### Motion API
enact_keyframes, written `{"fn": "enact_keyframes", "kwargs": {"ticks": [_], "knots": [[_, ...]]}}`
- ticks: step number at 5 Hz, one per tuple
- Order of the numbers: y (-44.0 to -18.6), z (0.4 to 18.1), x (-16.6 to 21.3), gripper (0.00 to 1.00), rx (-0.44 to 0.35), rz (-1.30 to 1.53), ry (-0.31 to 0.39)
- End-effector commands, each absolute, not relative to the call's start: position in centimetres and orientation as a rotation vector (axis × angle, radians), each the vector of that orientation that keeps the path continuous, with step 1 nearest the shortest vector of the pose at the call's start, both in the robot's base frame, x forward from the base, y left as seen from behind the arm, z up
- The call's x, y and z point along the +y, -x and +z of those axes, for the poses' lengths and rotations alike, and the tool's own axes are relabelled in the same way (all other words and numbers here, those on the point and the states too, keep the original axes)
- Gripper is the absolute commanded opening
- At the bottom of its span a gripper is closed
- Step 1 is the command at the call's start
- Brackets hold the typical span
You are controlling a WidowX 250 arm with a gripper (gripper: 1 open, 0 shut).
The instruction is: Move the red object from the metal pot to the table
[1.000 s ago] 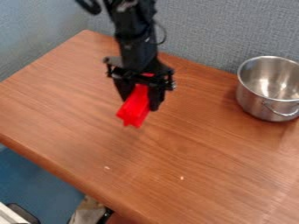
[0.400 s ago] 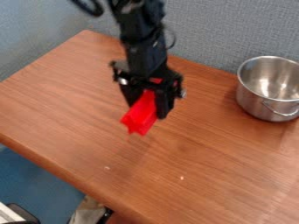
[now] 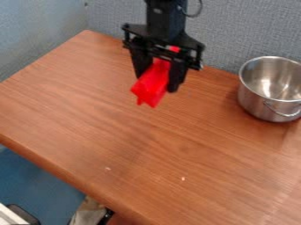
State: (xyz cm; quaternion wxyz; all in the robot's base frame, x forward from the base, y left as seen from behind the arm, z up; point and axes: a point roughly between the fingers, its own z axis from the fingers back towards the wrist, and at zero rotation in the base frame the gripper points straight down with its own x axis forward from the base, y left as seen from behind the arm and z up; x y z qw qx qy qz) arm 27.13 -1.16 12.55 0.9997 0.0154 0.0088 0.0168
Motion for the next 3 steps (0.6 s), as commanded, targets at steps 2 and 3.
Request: {"fn": "enact_keyframes", "kwargs": {"ticks": [2, 3], "knots": [[-26.9, 11.7, 1.6, 0.00, -0.043, -0.008, -0.087], [-27.1, 9.9, 2.7, 0.00, -0.090, -0.016, -0.050]]}}
